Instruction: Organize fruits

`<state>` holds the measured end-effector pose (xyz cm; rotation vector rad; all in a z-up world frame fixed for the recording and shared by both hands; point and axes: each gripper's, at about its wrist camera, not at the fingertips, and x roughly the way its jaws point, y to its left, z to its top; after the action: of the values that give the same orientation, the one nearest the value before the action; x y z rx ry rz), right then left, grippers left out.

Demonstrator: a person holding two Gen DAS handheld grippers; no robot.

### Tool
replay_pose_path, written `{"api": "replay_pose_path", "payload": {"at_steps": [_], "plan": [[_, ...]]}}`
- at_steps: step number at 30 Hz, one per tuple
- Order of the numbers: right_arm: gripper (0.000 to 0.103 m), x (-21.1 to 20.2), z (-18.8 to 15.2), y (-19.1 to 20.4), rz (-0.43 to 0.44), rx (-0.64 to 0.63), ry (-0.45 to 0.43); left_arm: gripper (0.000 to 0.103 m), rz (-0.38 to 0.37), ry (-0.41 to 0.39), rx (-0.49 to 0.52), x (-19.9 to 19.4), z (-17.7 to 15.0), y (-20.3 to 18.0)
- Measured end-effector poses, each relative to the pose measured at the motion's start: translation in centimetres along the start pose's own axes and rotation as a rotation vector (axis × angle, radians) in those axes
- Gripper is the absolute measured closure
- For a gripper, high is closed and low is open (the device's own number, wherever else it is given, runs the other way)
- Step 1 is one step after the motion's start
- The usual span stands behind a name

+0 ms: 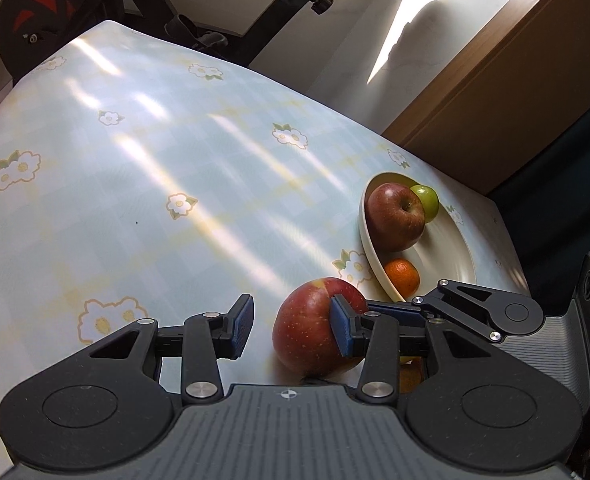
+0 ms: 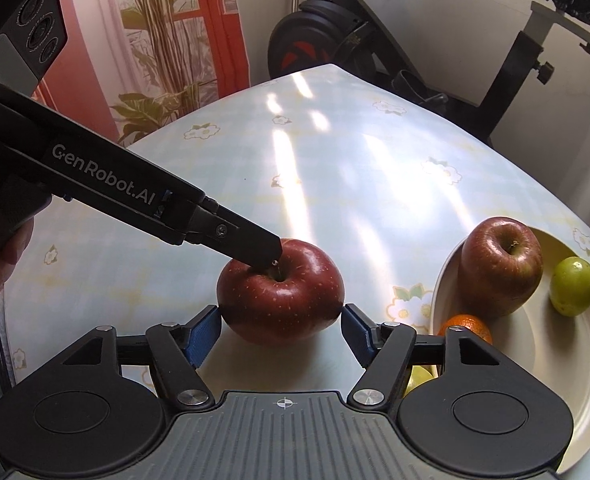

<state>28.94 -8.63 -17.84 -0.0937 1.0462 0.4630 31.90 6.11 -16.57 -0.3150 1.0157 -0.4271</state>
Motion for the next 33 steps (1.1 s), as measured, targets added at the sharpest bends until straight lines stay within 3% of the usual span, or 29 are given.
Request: {"api": "replay_pose_path", "payload": {"at_steps": [8, 16, 25, 33], "plan": [[0.039, -0.2, -0.6, -0.3, 0.003, 0.027, -0.023, 0.062, -0.015, 0.011, -0.011, 0.2, 0.0, 0.0], [0.039, -3.1, -0.9, -1.8, 0.007, 0.081, -0.125, 0.063, -0.013, -0.010, 0.059, -0.8, 0.8, -2.6], [0.039, -8.3, -0.3, -6.8, -0.067, 0.121, -0.247, 0.063, -0.039, -0.078, 0.178, -1.3, 4.4, -9.2], [0.039, -10.0, -2.9, -14.0, -0.179, 0.191, -0.242, 0.063, -0.077, -0.044, 0.312, 3.7, 6.8, -16.6]]}}
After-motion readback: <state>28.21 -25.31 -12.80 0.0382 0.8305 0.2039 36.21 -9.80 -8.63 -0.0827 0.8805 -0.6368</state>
